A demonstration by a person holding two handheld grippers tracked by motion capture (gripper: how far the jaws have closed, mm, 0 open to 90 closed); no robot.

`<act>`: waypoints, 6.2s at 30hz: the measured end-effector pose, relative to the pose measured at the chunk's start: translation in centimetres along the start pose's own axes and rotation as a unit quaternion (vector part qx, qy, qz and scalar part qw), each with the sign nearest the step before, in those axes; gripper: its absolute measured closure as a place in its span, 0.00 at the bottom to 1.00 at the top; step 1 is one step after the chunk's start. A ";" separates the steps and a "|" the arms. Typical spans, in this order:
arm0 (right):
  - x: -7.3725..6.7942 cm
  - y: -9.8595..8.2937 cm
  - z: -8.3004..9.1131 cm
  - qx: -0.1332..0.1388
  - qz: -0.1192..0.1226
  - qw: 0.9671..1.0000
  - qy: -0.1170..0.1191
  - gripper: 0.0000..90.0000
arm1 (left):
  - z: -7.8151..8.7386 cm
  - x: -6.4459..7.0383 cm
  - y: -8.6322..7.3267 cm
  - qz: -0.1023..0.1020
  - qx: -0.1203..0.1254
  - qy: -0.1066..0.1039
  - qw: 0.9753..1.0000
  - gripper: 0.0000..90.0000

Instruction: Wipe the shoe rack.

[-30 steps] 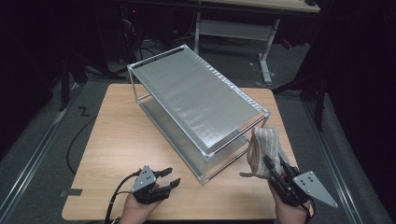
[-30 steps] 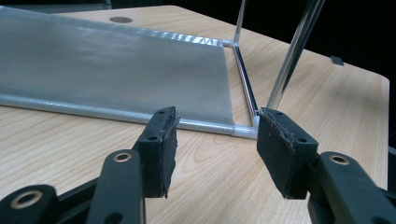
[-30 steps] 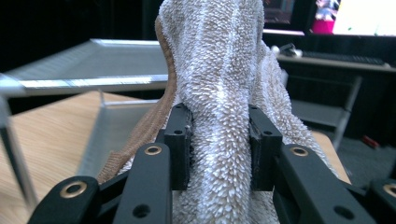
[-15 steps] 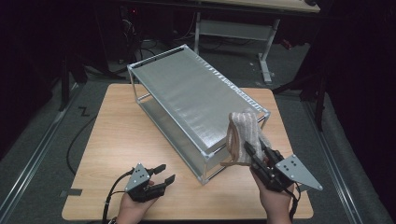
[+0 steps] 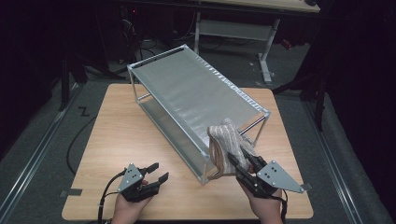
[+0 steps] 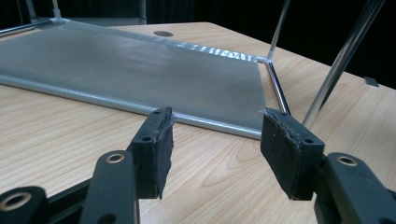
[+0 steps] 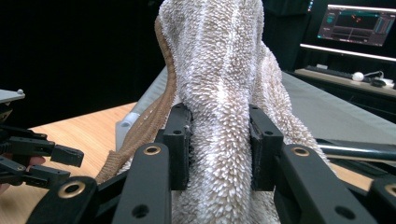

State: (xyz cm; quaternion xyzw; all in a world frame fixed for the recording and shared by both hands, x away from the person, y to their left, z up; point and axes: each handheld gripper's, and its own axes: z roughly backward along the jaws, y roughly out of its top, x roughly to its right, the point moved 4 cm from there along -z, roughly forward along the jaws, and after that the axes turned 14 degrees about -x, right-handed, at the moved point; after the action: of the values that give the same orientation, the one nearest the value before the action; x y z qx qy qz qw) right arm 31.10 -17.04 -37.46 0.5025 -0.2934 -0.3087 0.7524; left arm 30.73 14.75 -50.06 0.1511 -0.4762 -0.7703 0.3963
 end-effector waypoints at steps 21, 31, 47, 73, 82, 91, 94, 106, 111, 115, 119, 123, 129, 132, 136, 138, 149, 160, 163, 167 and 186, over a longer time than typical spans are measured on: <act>-2.8 0.2 -1.3 0.000 0.016 0.998 0.059 0.74 | 0.7 -0.3 -0.5 0.006 -0.002 0.007 1.000 0.50; -3.3 0.3 -1.3 -0.001 0.018 0.998 0.068 0.74 | 0.7 -0.4 -0.4 0.005 -0.002 0.007 1.000 0.50; 5.1 -0.9 -1.6 -0.007 -0.043 0.999 -0.026 0.73 | 2.7 -1.0 -1.6 0.021 0.001 0.036 0.999 0.50; 8.1 -2.3 -0.9 -0.019 -0.066 0.996 -0.065 0.73 | 2.4 -0.4 -1.2 0.009 0.001 0.026 1.000 0.50; 1.7 -1.5 -0.4 -0.018 -0.021 1.000 0.009 0.73 | 0.8 0.2 -0.3 -0.006 -0.002 -0.001 1.000 0.50; -2.2 -1.1 -0.2 -0.014 0.014 0.999 0.049 0.73 | 0.1 0.5 0.0 -0.010 -0.004 -0.010 1.000 0.50; -1.2 -1.3 -0.4 -0.016 0.001 0.999 0.040 0.73 | 0.3 0.4 -0.1 -0.008 -0.004 -0.008 1.000 0.50; 7.9 -3.8 -0.4 -0.030 -0.084 0.993 -0.079 0.74 | 1.7 -0.4 -0.8 0.005 -0.003 0.013 1.000 0.50; 10.6 -5.0 0.6 -0.042 -0.110 0.984 -0.134 0.74 | 1.6 -0.3 -0.8 0.006 -0.002 0.013 1.000 0.50; 12.2 -6.8 1.0 -0.065 -0.136 0.977 -0.153 0.74 | 1.3 -0.2 -0.5 0.004 -0.001 0.007 1.000 0.50; 12.5 -8.5 0.5 -0.095 -0.151 0.973 -0.149 0.74 | 0.8 0.1 -0.2 -0.002 -0.003 0.000 1.000 0.49; 12.3 -9.2 -0.1 -0.117 -0.151 0.970 -0.147 0.74 | 0.6 0.2 -0.1 -0.005 -0.004 -0.003 1.000 0.49; 12.1 -8.7 -0.8 -0.127 -0.143 0.970 -0.149 0.74 | 1.2 -0.1 -0.5 0.000 -0.003 0.006 1.000 0.49; 11.7 -8.2 -1.1 -0.126 -0.128 0.973 -0.148 0.74 | 1.6 -0.3 -0.6 0.003 -0.001 0.011 1.000 0.49; 10.9 -7.5 -1.5 -0.119 -0.106 0.977 -0.143 0.74 | 1.6 -0.3 -0.6 0.004 -0.001 0.011 1.000 0.49; 10.5 -7.4 -1.5 -0.116 -0.094 0.979 -0.136 0.74 | 1.4 -0.2 -0.6 0.003 -0.001 0.009 1.000 0.49; 6.2 -6.8 -0.8 -0.103 -0.064 0.989 -0.089 0.74 | -0.2 0.2 0.7 -0.011 0.001 -0.015 1.000 0.49; -0.2 -6.3 0.5 -0.090 -0.010 0.996 -0.001 0.74 | -2.0 0.3 2.1 -0.013 0.004 -0.019 1.000 0.49; -1.7 -6.3 0.5 -0.089 0.014 0.996 0.025 0.74 | -2.3 0.4 2.3 -0.008 0.006 -0.026 1.000 0.49; -2.8 -6.1 0.5 -0.086 0.023 0.995 0.033 0.74 | -2.3 0.4 2.3 -0.005 0.008 -0.029 1.000 0.50; 7.8 -7.5 -0.6 -0.097 -0.105 0.984 -0.105 0.74 | -0.5 -0.3 0.3 0.005 -0.014 -0.004 1.000 0.50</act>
State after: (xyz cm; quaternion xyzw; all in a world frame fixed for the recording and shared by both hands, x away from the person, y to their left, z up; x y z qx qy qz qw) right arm 35.25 -24.91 -43.70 0.4194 -0.2853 -0.4640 0.7262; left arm 31.31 14.62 -50.09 0.1403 -0.4673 -0.7756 0.4005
